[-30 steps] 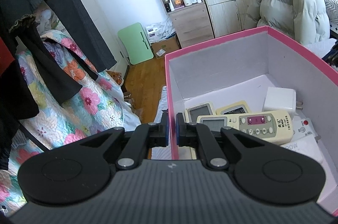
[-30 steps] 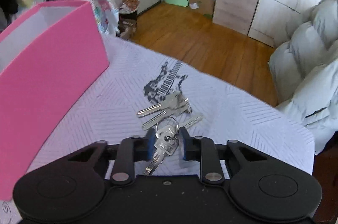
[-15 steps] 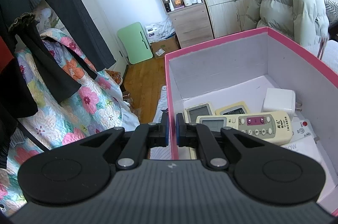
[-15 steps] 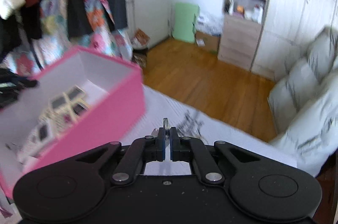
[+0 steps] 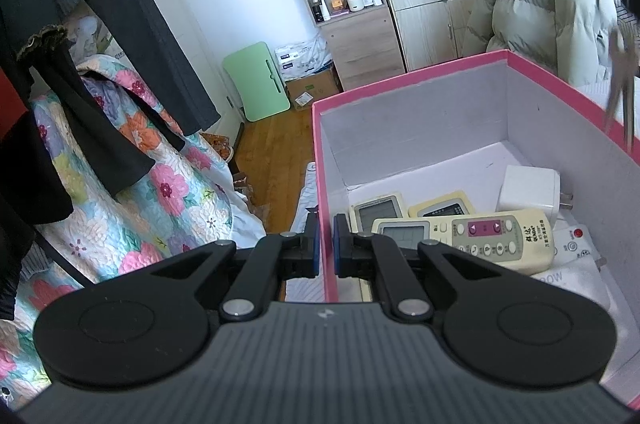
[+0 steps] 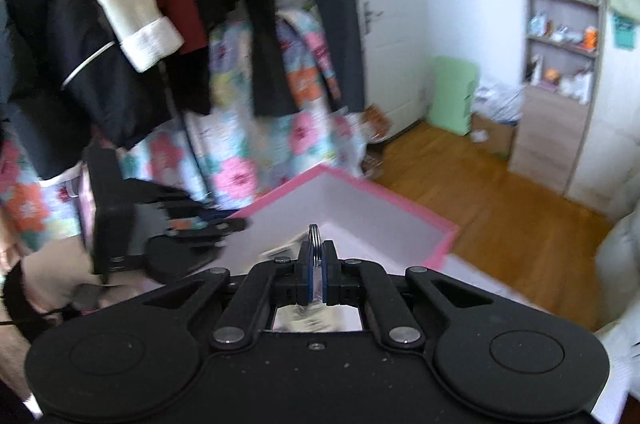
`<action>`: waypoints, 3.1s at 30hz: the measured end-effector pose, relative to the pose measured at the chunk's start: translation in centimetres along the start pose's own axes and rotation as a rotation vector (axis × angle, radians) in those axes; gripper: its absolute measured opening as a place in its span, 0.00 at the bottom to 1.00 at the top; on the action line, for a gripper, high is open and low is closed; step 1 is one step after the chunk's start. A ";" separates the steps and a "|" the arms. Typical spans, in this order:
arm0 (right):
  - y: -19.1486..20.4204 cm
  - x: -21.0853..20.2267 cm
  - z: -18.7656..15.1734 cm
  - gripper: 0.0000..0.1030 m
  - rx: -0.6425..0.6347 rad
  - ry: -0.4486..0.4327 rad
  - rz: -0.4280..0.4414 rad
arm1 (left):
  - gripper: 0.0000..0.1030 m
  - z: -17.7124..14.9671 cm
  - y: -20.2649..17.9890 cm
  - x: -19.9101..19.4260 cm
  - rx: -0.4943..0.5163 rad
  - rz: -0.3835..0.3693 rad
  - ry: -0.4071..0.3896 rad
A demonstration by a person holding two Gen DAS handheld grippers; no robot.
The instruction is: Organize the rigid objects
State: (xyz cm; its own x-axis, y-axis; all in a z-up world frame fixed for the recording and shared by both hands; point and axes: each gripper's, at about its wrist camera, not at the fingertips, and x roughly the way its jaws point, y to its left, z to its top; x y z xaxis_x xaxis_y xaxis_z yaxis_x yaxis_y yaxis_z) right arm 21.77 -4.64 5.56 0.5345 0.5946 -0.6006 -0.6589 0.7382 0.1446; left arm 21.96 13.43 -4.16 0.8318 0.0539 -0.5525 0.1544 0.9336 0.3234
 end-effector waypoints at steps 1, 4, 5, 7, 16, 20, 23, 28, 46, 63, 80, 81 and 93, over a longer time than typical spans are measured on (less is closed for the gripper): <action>0.3 0.7 -0.3 0.05 -0.002 0.014 0.018 | 0.05 0.0 0.0 0.0 -0.001 0.000 0.000; 1.2 3.2 -1.3 0.05 0.006 0.070 0.056 | 0.05 0.0 -0.1 0.0 0.005 0.004 0.002; 1.3 4.1 -1.5 0.05 0.015 0.090 0.065 | 0.05 0.0 -0.2 0.0 0.015 0.010 0.003; 1.5 5.6 -1.7 0.05 0.028 0.116 0.067 | 0.05 0.0 -0.5 -0.1 0.034 0.017 0.003; -1.7 7.6 -1.0 0.19 0.091 0.117 -0.016 | 0.05 0.0 -0.8 -0.1 0.034 0.014 0.000; -4.7 4.8 -0.2 0.32 0.154 0.045 -0.117 | 0.06 -0.1 -0.5 -0.1 0.028 0.008 -0.003; -7.9 3.1 -0.3 0.33 0.213 0.027 -0.203 | 0.06 -0.1 -0.2 -0.1 0.022 0.003 -0.005; -13.9 2.1 -2.1 0.37 0.313 0.058 -0.346 | 0.06 -0.1 -0.1 0.0 0.022 0.003 -0.005; -20.6 8.8 -9.2 0.53 0.326 0.209 -0.346 | 0.06 -0.2 -0.1 0.0 0.015 0.002 -0.005; -20.0 2.8 -6.6 0.05 0.841 -0.026 0.036 | 0.06 -0.1 -0.1 0.0 0.015 0.005 -0.003; -9.0 7.7 2.0 0.05 0.592 0.030 0.390 | 0.06 -0.1 -0.1 0.0 0.015 0.003 -0.004; -8.5 9.0 2.0 0.05 0.586 0.061 0.398 | 0.06 -0.1 -0.1 0.0 0.017 0.006 -0.003; -6.1 13.9 1.8 0.26 0.559 0.111 0.253 | 0.06 -0.1 0.0 0.0 0.018 0.001 -0.006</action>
State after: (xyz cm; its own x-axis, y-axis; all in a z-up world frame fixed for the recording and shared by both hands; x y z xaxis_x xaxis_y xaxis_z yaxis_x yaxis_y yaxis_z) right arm 34.21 -0.33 -2.27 0.3204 0.7584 -0.5676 -0.3649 0.6517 0.6649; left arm 21.89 13.52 -4.25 0.8351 0.0523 -0.5476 0.1632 0.9271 0.3375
